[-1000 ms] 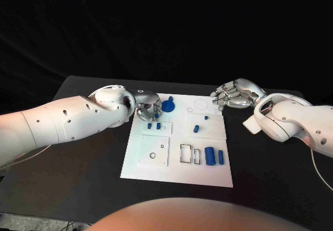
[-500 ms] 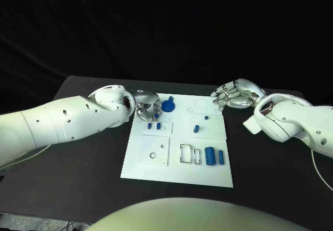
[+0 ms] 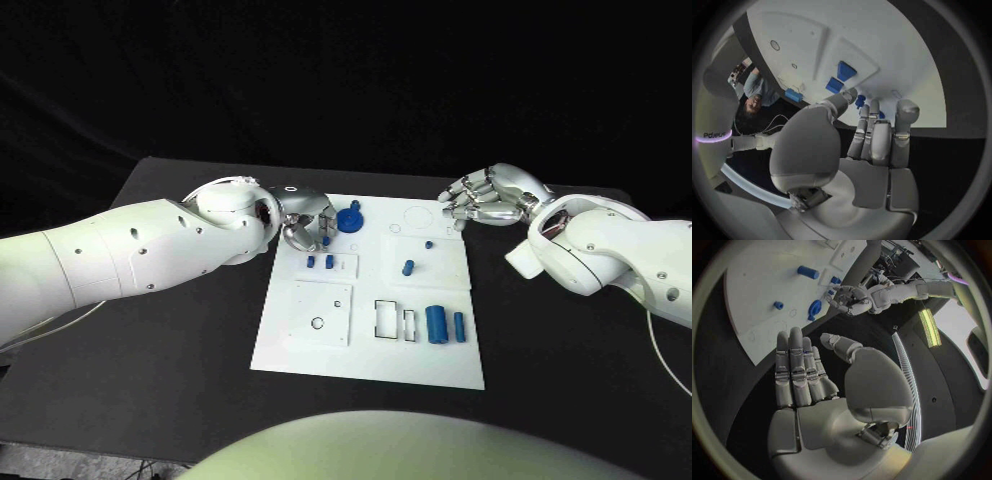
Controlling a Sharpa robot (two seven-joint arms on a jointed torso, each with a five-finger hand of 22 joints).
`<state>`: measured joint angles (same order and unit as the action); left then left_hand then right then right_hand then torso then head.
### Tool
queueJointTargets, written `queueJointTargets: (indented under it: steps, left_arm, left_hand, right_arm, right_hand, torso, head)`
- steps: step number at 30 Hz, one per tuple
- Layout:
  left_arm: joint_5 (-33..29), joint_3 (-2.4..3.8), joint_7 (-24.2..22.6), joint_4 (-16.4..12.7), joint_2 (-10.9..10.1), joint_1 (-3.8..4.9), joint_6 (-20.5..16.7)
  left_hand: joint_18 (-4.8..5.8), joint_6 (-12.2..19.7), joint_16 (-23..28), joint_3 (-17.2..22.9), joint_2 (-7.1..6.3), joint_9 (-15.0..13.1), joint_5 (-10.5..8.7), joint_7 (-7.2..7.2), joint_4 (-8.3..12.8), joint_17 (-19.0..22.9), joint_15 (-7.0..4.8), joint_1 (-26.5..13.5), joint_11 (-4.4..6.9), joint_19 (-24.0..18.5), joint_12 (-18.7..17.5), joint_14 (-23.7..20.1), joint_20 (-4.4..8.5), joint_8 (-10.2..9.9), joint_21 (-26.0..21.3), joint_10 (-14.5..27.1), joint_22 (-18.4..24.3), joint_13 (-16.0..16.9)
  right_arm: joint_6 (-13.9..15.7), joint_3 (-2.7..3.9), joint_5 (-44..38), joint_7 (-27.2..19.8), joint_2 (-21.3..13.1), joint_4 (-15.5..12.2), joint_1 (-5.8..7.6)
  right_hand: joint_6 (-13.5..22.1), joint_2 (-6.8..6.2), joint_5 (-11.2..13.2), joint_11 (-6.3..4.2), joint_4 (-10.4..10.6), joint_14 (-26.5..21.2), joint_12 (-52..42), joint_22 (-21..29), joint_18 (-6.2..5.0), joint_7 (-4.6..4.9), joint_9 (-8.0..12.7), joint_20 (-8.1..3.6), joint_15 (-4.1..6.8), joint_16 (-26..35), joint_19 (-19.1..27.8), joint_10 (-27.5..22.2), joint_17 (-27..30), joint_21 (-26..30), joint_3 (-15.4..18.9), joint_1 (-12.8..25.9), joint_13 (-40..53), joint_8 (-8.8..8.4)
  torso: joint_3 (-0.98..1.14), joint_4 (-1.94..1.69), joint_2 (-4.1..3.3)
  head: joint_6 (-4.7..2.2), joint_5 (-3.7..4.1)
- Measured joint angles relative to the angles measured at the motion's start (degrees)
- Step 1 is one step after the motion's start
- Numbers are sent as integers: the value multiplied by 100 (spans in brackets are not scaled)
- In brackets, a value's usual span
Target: Assemble the parts on the task board
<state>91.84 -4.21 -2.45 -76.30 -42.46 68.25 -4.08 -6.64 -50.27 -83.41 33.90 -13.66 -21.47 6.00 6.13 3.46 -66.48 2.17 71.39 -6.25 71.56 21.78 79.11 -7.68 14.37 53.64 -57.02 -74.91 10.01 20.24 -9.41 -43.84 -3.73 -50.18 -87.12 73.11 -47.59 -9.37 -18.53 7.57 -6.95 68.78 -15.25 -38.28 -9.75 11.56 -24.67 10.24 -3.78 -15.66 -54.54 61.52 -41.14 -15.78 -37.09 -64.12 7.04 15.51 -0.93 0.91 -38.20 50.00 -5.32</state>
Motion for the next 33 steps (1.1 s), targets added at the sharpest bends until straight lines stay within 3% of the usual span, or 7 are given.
queueJointTargets:
  steps: [9, 17, 20, 26, 30, 31, 33]
  left_arm:
    - [-34, 0, 0, -11, -36, 0, -36]
    - [-129, 8, -57, -154, -208, -1, -116]
    - [-241, 45, -121, -220, -299, -4, -160]
    - [-686, 183, -291, -350, -497, 0, -225]
    - [-1286, 269, -414, -435, -669, 5, -268]
    - [-1465, 283, -441, -443, -707, 6, -288]
    - [-1994, 303, -519, -448, -797, 9, -357]
  left_hand:
    - [0, 11, 0, -15, 0, 1, 0, -11, -15, 43, 20, 0, 0, 2, 0, -20, -2, -11, 0, 0, 0, 0]
    - [0, 21, 34, -47, 0, 5, 0, -21, -14, 112, 18, 0, -4, 17, 0, -70, -27, -11, -11, 45, 0, 8]
    - [0, 20, 88, -47, 0, 5, 23, -21, -14, 257, 30, 0, -21, -10, 23, -153, -54, -11, -66, 103, 0, 18]
    - [0, 20, 110, -89, 0, 5, 23, -21, -25, 347, 41, 0, -30, -41, 24, -205, -84, -11, -133, 196, 0, 30]
    - [0, 0, 142, -150, 0, -2, 22, -1, -54, 444, 48, 0, -21, -52, 91, -261, -95, -11, -154, 205, 0, 59]
    - [0, -25, 212, -167, 1, -5, 22, 24, -71, 620, 50, -1, -30, -123, 104, -371, -108, -1, -279, 214, 0, 72]
    - [-140, -158, 523, -173, 134, -37, 61, 157, -145, 1278, 55, -9, -51, -423, 192, -787, -98, 95, -791, 235, 0, 106]
  right_arm:
    - [0, -1, 0, 1, -2, 0, 0]
    - [-2, 0, 0, 1, -7, 49, -1]
    - [-2, 0, 0, 0, -9, 71, -1]
    - [-2, 0, -4, -12, -9, 111, -1]
    - [-2, -2, -22, -25, -4, 154, -1]
    - [-3, -2, -33, -27, -2, 166, -1]
    - [-21, -1, -96, -29, 3, 198, -2]
  right_hand:
    - [0, 0, 0, 0, 17, 0, 0, 25, 0, 0, 1, 0, 0, 0, 0, 0, -9, 20, 17, 0, -6, 0]
    - [0, -32, 0, 0, 17, 21, 0, 34, 1, 0, -6, -1, 21, 0, -42, 0, -9, 20, 17, -32, -6, 0]
    - [0, -37, 0, 0, 17, 21, 0, 41, 1, 0, -6, -1, 21, 0, -42, 0, -13, 20, 17, -37, -5, 22]
    - [0, -61, 35, 0, 17, 62, -22, 49, 1, 0, -12, -36, 21, 0, -88, 0, -20, 19, 17, -61, -5, 22]
    - [-82, -57, 446, -24, -18, 371, -16, 42, 1, -82, -23, -96, 93, -135, -367, 24, -89, -44, 56, -152, -27, 67]
    - [-122, -42, 626, -64, -6, 516, 20, 21, 1, -115, -23, -142, 132, -208, -497, 64, -130, -120, 74, -167, -38, 67]
    - [-217, -46, 876, -125, -24, 827, 114, -51, 1, -149, -23, -231, 211, -385, -761, 126, -230, -285, 105, -213, -59, 67]
  torso:
    - [0, 2, -1]
    - [-3, 0, 2]
    - [-3, -2, 4]
    - [-5, -4, 6]
    - [-5, -3, 8]
    - [-5, -4, 8]
    - [-3, -3, 9]
  head:
    - [0, 7]
    - [0, 12]
    - [0, 12]
    - [0, 12]
    - [0, 8]
    - [0, 8]
    - [0, 38]
